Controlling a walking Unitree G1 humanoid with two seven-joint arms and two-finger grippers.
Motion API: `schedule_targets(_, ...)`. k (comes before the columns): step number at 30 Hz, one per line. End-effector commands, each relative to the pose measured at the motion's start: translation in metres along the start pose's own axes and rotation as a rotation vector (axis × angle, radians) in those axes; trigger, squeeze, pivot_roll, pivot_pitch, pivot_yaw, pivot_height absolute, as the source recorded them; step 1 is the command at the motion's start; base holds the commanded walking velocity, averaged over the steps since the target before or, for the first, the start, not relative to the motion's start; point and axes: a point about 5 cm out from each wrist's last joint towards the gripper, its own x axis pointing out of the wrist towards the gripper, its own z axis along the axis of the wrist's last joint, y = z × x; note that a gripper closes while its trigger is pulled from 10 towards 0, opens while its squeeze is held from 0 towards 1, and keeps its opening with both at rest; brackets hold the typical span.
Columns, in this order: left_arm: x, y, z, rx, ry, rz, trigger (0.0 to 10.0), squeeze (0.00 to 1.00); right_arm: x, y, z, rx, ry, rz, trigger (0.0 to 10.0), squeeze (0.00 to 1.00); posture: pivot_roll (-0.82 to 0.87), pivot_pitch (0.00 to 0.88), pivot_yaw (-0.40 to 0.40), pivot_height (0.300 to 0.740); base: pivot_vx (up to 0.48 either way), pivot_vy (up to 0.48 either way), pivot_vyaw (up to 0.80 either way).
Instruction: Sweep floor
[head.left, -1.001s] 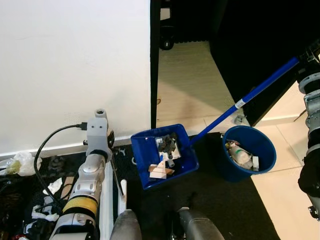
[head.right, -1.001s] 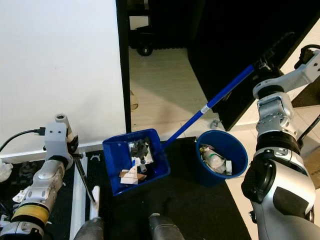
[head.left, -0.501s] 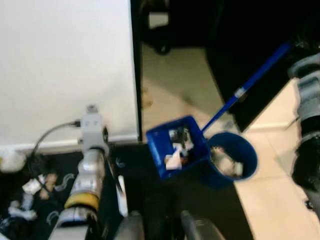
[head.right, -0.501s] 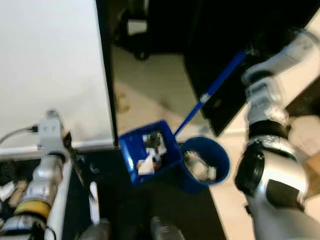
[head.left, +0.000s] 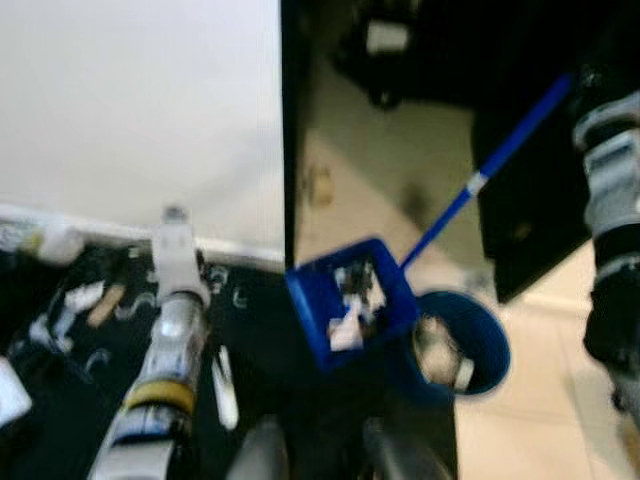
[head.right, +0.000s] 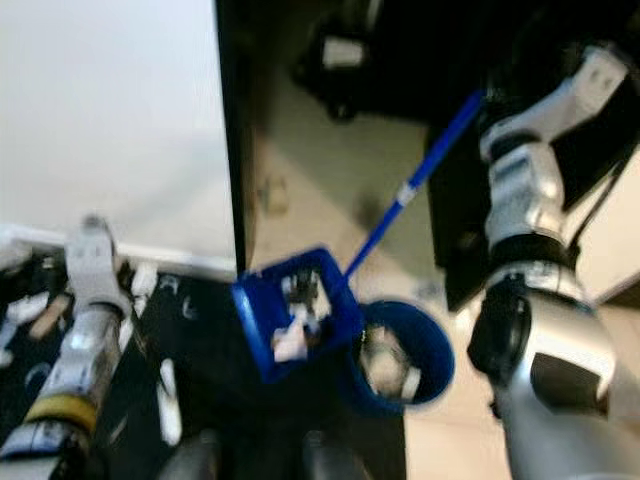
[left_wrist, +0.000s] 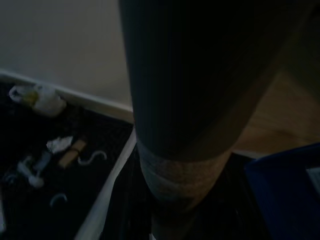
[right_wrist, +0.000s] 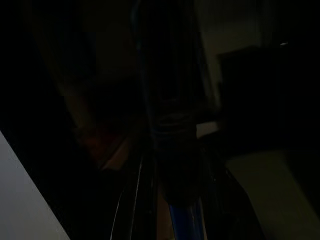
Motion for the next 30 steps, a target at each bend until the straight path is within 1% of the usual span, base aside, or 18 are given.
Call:
schedule_targets(1,0.001,-0.003,0.003,0.011,-0.012,-0.003,10.0,0.00,0.002,-0.005,0.015,0.007,-0.058,-0.034,10.0,0.00,0.05,0.000,-0.082,0.740,0.000,-0.480,0.74)
schedule_targets(2,0.001,-0.003,0.003,0.011,-0.012,-0.001,10.0,0.00,0.003,-0.005,0.016,0.009,-0.062,-0.041,10.0,0.00,0.05,0.000,-0.082,0.740,0.000,-0.480,0.74)
schedule_targets(3,0.002,-0.002,0.002,0.009,-0.008,0.007,10.0,0.00,0.004,-0.007,0.020,0.009,-0.074,-0.075,10.0,0.00,0.05,0.000,-0.085,0.740,0.000,-0.480,0.00)
schedule_targets(4,0.002,-0.002,0.002,0.009,-0.008,0.007,10.0,0.00,0.004,-0.007,0.020,0.009,-0.074,-0.075,10.0,0.00,0.05,0.000,-0.085,0.740,0.000,-0.480,0.00)
schedule_targets(5,0.003,-0.001,0.001,0.011,0.004,0.018,10.0,0.00,0.005,-0.010,0.026,0.008,-0.100,-0.127,10.0,0.00,0.05,0.000,-0.086,0.740,0.000,-0.277,0.00)
schedule_targets(6,0.003,-0.001,0.001,0.011,0.004,0.018,10.0,0.00,0.005,-0.010,0.026,0.008,-0.100,-0.127,10.0,0.00,0.05,0.000,-0.086,0.740,0.000,-0.277,0.00)
schedule_targets(10,0.004,-0.002,0.001,-0.008,0.011,0.018,10.0,0.00,0.006,-0.015,0.037,-0.018,-0.138,-0.205,10.0,0.00,0.05,0.000,-0.087,0.740,0.000,0.000,0.00)
schedule_targets(12,0.004,-0.002,0.001,-0.012,0.010,0.017,10.0,0.00,0.006,-0.015,0.038,-0.024,-0.140,-0.217,10.0,0.00,0.05,0.000,-0.087,0.740,0.000,0.000,0.00)
schedule_targets(14,0.004,-0.005,0.001,-0.012,0.014,0.002,10.0,0.00,0.006,-0.019,0.044,-0.042,-0.160,-0.267,10.0,0.00,0.05,0.000,-0.084,0.740,0.000,0.000,0.00)
schedule_targets(20,0.005,-0.008,0.001,-0.004,0.019,-0.027,10.0,0.00,0.007,-0.023,0.056,-0.062,-0.195,-0.304,10.0,0.00,0.04,0.000,-0.083,0.740,0.000,0.000,0.00)
schedule_targets(21,0.004,-0.010,0.001,-0.006,0.018,-0.050,10.0,0.00,0.006,-0.026,0.061,-0.072,-0.207,-0.319,10.0,0.00,0.04,0.000,-0.083,0.740,0.000,-0.345,0.00)
schedule_targets(25,0.004,-0.011,0.000,0.007,0.023,-0.076,10.0,0.00,0.004,-0.031,0.066,-0.087,-0.217,-0.338,10.0,0.00,0.04,0.000,-0.082,0.740,0.000,-0.407,0.00)
schedule_targets(26,0.003,-0.012,-0.001,0.020,0.030,-0.078,10.0,0.00,0.004,-0.032,0.067,-0.093,-0.220,-0.343,10.0,0.00,0.04,0.000,-0.082,0.740,0.000,-0.469,0.00)
schedule_targets(30,0.003,-0.012,-0.003,0.008,0.037,-0.066,10.0,0.00,0.001,-0.036,0.070,-0.119,-0.229,-0.361,10.0,0.00,0.04,0.003,-0.078,0.740,0.000,-0.469,0.00)
